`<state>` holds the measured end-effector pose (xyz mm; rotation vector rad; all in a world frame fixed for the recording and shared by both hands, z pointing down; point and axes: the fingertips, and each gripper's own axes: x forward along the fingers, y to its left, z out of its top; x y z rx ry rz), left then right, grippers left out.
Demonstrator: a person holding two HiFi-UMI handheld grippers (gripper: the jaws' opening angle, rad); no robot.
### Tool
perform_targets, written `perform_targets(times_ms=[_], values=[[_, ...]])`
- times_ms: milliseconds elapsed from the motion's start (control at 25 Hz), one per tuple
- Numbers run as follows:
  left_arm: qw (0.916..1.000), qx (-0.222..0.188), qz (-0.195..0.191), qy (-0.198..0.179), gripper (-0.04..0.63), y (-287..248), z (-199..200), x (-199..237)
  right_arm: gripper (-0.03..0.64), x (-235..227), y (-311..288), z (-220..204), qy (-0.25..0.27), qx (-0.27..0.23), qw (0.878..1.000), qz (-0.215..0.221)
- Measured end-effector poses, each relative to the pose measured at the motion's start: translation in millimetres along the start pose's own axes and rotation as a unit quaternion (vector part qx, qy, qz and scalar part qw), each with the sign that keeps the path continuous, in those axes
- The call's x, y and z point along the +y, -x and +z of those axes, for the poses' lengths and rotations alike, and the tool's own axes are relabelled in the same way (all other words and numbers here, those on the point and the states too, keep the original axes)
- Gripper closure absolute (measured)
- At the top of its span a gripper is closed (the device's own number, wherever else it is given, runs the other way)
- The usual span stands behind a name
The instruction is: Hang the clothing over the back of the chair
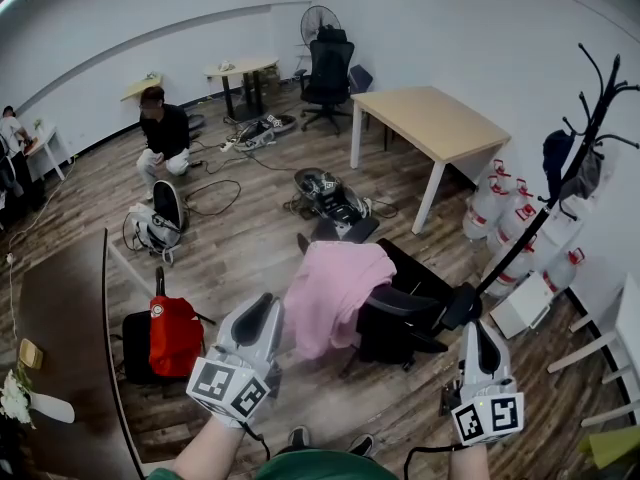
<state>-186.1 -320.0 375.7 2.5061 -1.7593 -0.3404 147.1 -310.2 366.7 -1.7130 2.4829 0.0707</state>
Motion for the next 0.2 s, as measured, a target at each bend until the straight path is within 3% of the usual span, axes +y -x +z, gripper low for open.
perform_targets(times_ms=[200], values=[[1.0, 0.003, 0.001, 0.002, 0.525, -3.7, -1.7, 1.8, 0.614, -1.2, -3.7, 0.5, 0.0, 0.001, 1.0, -0.002]])
